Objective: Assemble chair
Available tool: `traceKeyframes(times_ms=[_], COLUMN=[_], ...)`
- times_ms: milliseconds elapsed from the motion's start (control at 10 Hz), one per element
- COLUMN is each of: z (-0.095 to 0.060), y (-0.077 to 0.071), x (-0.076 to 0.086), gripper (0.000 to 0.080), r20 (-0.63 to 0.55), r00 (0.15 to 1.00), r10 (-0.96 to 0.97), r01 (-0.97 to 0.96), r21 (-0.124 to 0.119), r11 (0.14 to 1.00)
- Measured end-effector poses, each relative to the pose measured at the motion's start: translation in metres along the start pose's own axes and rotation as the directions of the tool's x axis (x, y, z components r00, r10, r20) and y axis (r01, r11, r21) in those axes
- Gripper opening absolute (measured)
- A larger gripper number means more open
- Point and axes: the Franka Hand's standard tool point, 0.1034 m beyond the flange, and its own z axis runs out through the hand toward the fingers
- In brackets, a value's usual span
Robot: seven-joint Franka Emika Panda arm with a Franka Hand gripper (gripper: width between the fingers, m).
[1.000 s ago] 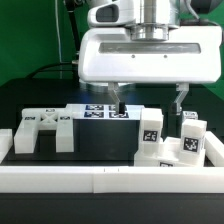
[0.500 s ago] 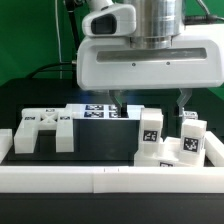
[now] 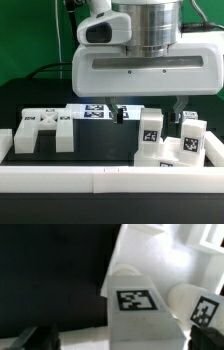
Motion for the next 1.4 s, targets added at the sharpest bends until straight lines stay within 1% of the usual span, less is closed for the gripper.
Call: traceKeyframes(times_ms=[100, 200, 300, 400, 500, 800, 900, 1100, 1300, 1400], z=[0.0006, 0.0006, 0.0007, 0.0006, 0.0006, 0.0005, 0.0007, 0.0014, 0.0015, 0.0017], y=[-0.0004, -0.0001, 0.0, 0.0, 0.0, 0.0027, 0.0031, 0.0015, -0.0018, -0.0048], x=[-0.0005, -0.0005, -0.0005, -0.0005, -0.0005, 0.0011, 0.0013, -0.0027, -0.0023, -0.0026], gripper=[0.0547, 0.0547, 0.0364, 0.0364, 0.0291, 0.0291, 0.0291, 0.0291, 0.0291, 0.0291], r20=[0.001, 0.001, 0.001, 0.001, 0.001, -0.016, -0.046, -0.066, -0.068, -0.064], r00=[1.0, 1.0, 1.0, 1.0, 1.0, 0.999, 0.986, 0.953, 0.88, 0.823], r10=[0.0, 0.0, 0.0, 0.0, 0.01, 0.049, 0.162, 0.297, 0.47, 0.564], r01=[0.0, 0.0, 0.0, 0.0, -0.01, -0.049, -0.162, -0.296, -0.47, -0.563], r21=[0.0, 0.0, 0.0, 0.0, 0.0, -0.001, 0.003, 0.013, 0.026, 0.033], r11=[1.0, 1.0, 1.0, 1.0, 1.0, 0.999, 0.987, 0.955, 0.882, 0.826])
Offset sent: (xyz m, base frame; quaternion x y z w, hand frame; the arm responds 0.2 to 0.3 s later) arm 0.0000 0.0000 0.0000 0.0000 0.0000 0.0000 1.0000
